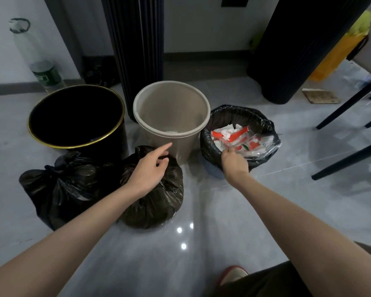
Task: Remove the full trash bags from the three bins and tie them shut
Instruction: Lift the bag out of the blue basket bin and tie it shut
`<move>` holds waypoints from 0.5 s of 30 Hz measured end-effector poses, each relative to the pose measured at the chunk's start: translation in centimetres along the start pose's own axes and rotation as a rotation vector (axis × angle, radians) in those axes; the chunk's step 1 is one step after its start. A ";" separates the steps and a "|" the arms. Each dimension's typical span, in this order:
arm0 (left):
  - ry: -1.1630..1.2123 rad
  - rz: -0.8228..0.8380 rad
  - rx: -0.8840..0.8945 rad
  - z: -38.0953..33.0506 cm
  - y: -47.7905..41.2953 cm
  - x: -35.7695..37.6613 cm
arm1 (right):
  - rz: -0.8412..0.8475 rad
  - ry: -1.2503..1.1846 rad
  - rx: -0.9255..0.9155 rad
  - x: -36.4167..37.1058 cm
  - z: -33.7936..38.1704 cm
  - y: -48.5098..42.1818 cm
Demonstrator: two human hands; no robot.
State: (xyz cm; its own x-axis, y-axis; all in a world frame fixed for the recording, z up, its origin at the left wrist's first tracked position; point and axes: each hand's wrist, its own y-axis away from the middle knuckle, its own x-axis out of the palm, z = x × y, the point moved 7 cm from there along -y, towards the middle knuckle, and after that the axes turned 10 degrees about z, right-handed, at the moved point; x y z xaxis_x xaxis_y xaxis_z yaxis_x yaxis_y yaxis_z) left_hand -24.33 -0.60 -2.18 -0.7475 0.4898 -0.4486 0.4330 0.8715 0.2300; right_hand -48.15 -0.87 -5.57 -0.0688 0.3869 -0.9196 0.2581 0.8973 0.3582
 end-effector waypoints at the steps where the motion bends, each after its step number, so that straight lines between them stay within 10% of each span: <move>1: 0.005 0.003 -0.003 0.1 0.4 0.2 | 0.013 -0.003 -0.002 0.2 0.3 0.8; 15: 0.105 0.123 -0.210 3.6 9.3 5.2 | 0.157 -0.268 -0.212 5.8 6.4 15.1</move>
State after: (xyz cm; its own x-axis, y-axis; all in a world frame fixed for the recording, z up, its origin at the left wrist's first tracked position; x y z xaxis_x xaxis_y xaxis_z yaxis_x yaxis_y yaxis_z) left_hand -22.37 9.98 -5.47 -0.7487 0.5825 -0.3166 0.4183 0.7855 0.4561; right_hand -38.44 13.58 -6.55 0.2176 0.4786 -0.8506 0.0388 0.8666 0.4975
